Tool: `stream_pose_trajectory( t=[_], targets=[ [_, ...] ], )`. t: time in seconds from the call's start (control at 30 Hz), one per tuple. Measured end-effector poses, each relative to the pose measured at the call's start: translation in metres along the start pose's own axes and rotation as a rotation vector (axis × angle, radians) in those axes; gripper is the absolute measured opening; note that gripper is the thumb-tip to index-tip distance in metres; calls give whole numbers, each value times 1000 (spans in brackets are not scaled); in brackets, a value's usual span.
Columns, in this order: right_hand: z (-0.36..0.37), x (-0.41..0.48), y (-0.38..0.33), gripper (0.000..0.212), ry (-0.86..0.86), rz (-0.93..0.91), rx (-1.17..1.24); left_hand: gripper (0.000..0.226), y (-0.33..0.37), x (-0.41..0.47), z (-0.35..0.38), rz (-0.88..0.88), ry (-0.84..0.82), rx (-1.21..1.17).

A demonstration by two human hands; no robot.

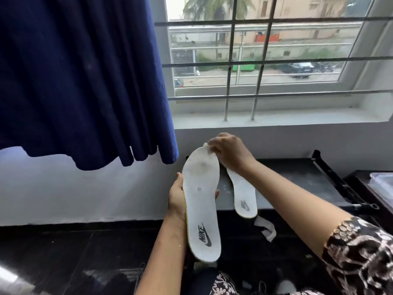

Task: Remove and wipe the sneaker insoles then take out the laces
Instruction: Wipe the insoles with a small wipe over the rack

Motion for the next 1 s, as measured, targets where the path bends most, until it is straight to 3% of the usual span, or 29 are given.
stream_pose_trajectory(
  t=[0.1,0.2,0.3,0.4,0.5,0.57,0.63,0.7,0.77,0.9,1.0],
  targets=[
    [20,-25,-41,17,-117,-224,134,66,8,2,7,34,-6,-39],
    [27,-38,-40,16,-170,-291,82,71,12,1,10,29,-37,-54],
    [13,-19,2,22,-29,-128,-8,69,6,-3,11,6,-39,6],
    [-2,-10,27,21,-4,48,-138,66,0,-5,9,5,-22,27],
    [-3,-23,-11,11,8,-120,43,65,-1,2,4,6,-1,6],
    [11,-44,-44,12,-82,-267,168,67,3,6,1,15,12,-15],
    [27,-63,-59,13,-187,-342,181,71,5,10,-1,18,19,-23],
    [31,-62,-50,15,-155,-370,119,70,6,9,-1,9,6,-34],
    [25,-44,-23,13,-64,-296,68,69,3,3,0,-7,-10,-25],
    [11,-19,38,19,30,94,-92,67,-5,-6,-2,-26,21,8],
    [7,-19,31,19,135,123,-25,64,-1,-3,-9,1,73,-7]
  ],
)
Point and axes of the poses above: each hand's wrist, its own x-axis towards the middle knuckle, its own z-axis out of the palm, y = z × x, the point moved 7 cm from there along x, towards the middle knuckle, and after that the axes turned 13 degrees about x, right-handed, at the moved point
